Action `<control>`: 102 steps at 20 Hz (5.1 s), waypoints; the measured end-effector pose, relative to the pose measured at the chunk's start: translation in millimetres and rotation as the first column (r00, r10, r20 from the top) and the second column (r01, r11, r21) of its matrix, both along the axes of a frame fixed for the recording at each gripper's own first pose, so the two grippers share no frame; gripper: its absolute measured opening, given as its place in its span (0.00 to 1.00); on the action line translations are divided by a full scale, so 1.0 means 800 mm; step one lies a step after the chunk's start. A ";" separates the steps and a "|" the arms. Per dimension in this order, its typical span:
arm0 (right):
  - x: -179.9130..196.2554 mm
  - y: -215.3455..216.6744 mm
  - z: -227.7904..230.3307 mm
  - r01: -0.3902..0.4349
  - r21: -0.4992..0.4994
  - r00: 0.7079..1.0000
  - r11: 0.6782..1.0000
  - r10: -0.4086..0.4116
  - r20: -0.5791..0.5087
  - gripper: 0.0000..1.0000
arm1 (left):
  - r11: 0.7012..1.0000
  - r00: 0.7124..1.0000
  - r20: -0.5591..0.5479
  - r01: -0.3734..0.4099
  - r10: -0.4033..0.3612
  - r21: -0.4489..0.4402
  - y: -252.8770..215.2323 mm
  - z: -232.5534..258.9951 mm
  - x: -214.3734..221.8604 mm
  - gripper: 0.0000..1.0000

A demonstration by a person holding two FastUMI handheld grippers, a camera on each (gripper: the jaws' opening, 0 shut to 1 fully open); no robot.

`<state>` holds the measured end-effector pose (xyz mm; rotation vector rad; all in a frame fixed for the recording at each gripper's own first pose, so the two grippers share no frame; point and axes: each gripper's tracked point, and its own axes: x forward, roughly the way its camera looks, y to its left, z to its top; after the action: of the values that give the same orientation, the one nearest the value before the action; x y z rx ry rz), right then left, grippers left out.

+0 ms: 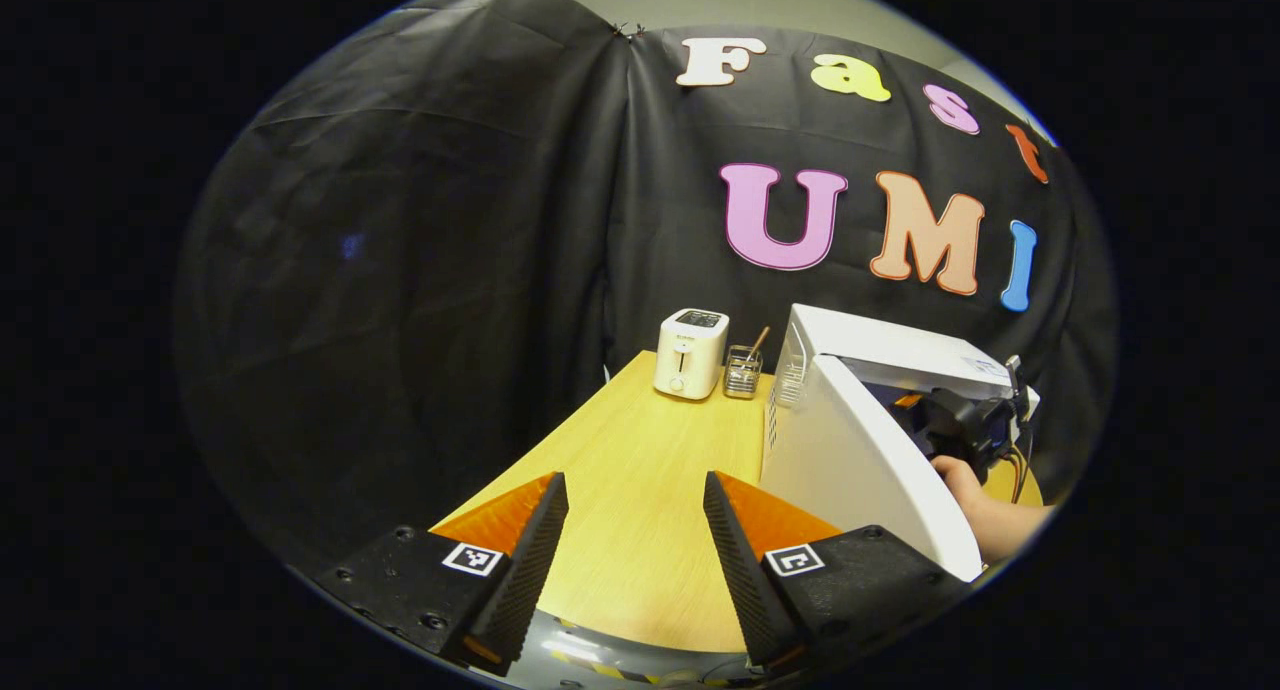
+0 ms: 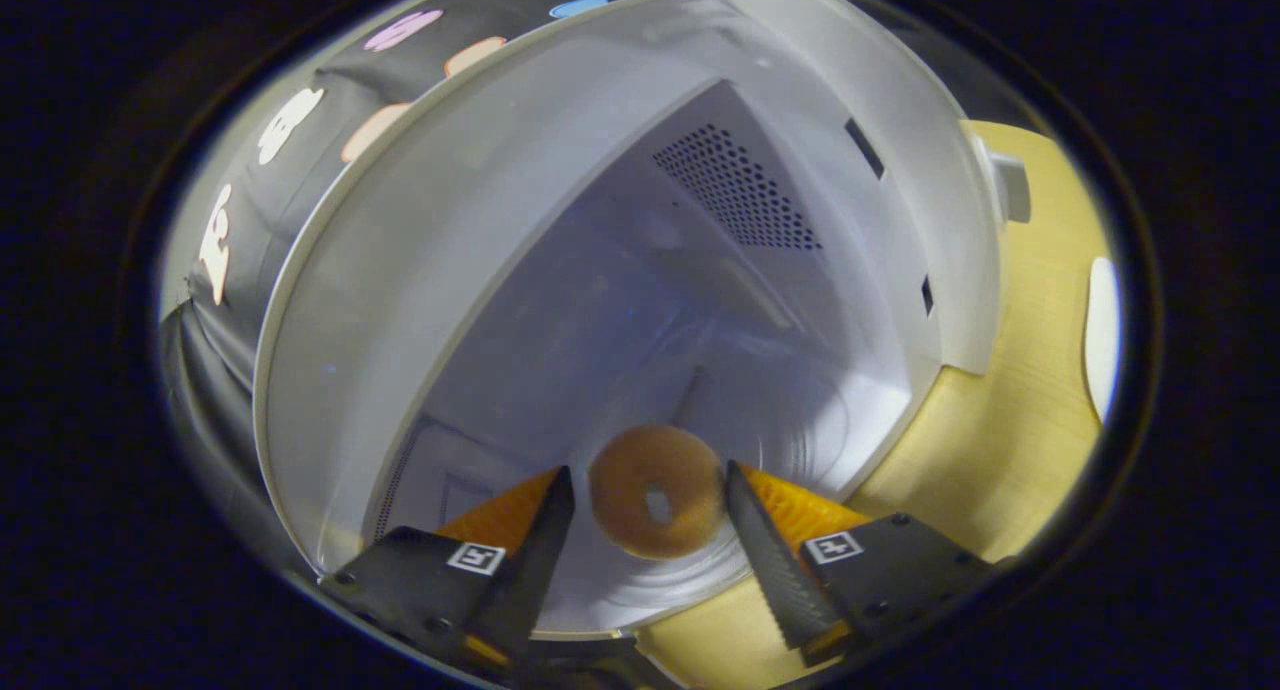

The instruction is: Open the microwave oven with the left hand, put the food in, and close the microwave oven.

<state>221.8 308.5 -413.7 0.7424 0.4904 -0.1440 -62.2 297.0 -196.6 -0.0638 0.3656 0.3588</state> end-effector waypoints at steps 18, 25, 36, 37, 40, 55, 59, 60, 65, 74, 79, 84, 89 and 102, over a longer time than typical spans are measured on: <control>-0.134 -0.049 0.093 -0.276 -0.370 0.951 0.887 0.307 0.026 0.99 | 0.990 0.991 0.007 0.135 -0.135 -0.042 -0.050 -0.015 0.032 0.66; -0.175 -0.117 0.168 -0.234 -0.474 0.950 0.849 0.303 0.074 0.99 | 0.979 0.978 -0.045 0.203 -0.203 -0.016 -0.063 -0.033 0.026 0.00; -0.197 -0.213 0.230 -0.145 -0.539 0.967 0.830 0.235 0.102 0.91 | 0.912 0.898 -0.164 0.407 -0.408 -0.040 -0.129 -0.060 -0.012 0.00; -0.197 -0.219 0.238 -0.138 -0.543 0.966 0.828 0.234 0.113 0.91 | 0.911 0.896 -0.168 0.409 -0.411 -0.048 -0.133 -0.061 -0.017 0.00; -0.196 -0.237 0.248 -0.130 -0.550 0.964 0.825 0.235 0.125 0.91 | 0.913 0.894 -0.188 0.400 -0.407 -0.075 -0.153 -0.061 -0.033 0.00; -0.211 -0.408 0.274 -0.098 -0.614 0.977 0.783 0.193 0.090 0.90 | 0.914 0.895 -0.187 0.394 -0.406 -0.099 -0.297 -0.063 -0.006 0.00; -0.218 -0.447 0.282 -0.084 -0.611 0.979 0.787 0.178 0.095 0.91 | 0.893 0.879 -0.159 0.437 -0.450 -0.110 -0.354 -0.063 0.023 0.00; -0.219 -0.455 0.284 -0.080 -0.607 0.980 0.791 0.174 0.099 0.91 | 0.884 0.872 -0.149 0.453 -0.466 -0.116 -0.369 -0.064 0.031 0.00; -0.233 -0.498 0.298 -0.049 -0.627 0.982 0.777 0.151 0.110 0.91 | 0.853 0.848 -0.107 0.506 -0.519 -0.126 -0.432 -0.069 0.074 0.00; -0.246 -0.520 0.307 -0.022 -0.630 0.982 0.776 0.134 0.131 0.91 | 0.859 0.859 -0.066 0.496 -0.507 -0.129 -0.483 -0.079 0.147 0.00; -0.245 -0.520 0.310 -0.030 -0.621 0.980 0.783 0.144 0.135 0.91 | 0.862 0.865 -0.043 0.491 -0.499 -0.126 -0.495 -0.073 0.172 0.00; -0.248 -0.524 0.308 -0.038 -0.621 0.980 0.783 0.152 0.132 0.91 | 0.874 0.878 -0.037 0.471 -0.478 -0.122 -0.494 -0.075 0.185 0.00; -0.250 -0.518 0.297 -0.069 -0.622 0.977 0.780 0.179 0.117 0.91 | 0.886 0.892 -0.022 0.445 -0.451 -0.127 -0.493 -0.074 0.200 0.00; -0.232 -0.503 0.281 -0.134 -0.620 0.967 0.773 0.238 0.088 0.91 | 0.901 0.910 0.002 0.412 -0.415 -0.140 -0.499 -0.073 0.237 0.00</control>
<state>36.5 -94.0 -188.5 0.0576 0.3269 -0.0467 127.1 -102.1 -255.3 -0.1139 0.4211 -0.0890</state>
